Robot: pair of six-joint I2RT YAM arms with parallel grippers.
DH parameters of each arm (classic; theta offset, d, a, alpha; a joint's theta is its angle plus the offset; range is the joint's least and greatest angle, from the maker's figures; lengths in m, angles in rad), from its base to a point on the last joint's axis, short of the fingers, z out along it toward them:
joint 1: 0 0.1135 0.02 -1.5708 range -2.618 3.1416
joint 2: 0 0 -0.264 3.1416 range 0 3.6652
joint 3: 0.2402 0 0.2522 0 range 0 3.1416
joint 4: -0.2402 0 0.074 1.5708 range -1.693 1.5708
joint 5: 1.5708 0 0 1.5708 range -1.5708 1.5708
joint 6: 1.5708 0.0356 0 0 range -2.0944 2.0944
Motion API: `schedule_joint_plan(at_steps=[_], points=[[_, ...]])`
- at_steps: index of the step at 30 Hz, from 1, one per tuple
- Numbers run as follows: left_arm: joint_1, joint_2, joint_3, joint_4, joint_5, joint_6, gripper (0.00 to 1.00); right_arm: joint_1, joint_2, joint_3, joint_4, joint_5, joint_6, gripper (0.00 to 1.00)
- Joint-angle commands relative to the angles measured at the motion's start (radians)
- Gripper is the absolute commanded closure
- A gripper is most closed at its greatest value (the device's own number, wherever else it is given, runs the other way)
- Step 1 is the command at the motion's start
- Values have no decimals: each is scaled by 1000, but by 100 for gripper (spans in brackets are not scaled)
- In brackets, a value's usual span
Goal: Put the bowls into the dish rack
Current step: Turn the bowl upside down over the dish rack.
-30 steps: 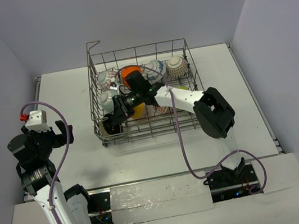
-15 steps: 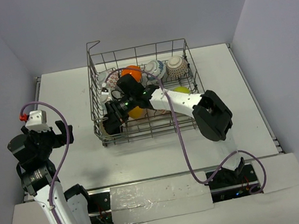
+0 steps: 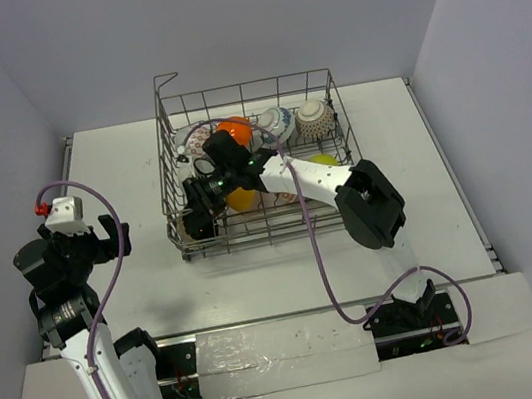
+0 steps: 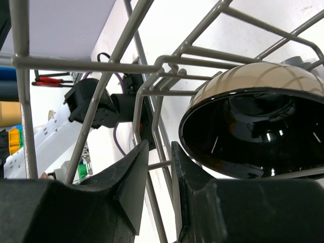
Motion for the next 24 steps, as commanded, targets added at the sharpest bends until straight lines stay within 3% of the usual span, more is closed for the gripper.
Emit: schedule_joint_plan(at_steps=[1, 24], points=[[7, -8, -10, 27, 30, -1, 1, 7, 18, 70, -23, 18, -24, 67], [7, -3, -7, 24, 34, -1, 1, 8, 92, 145, -86, 44, -66, 67]])
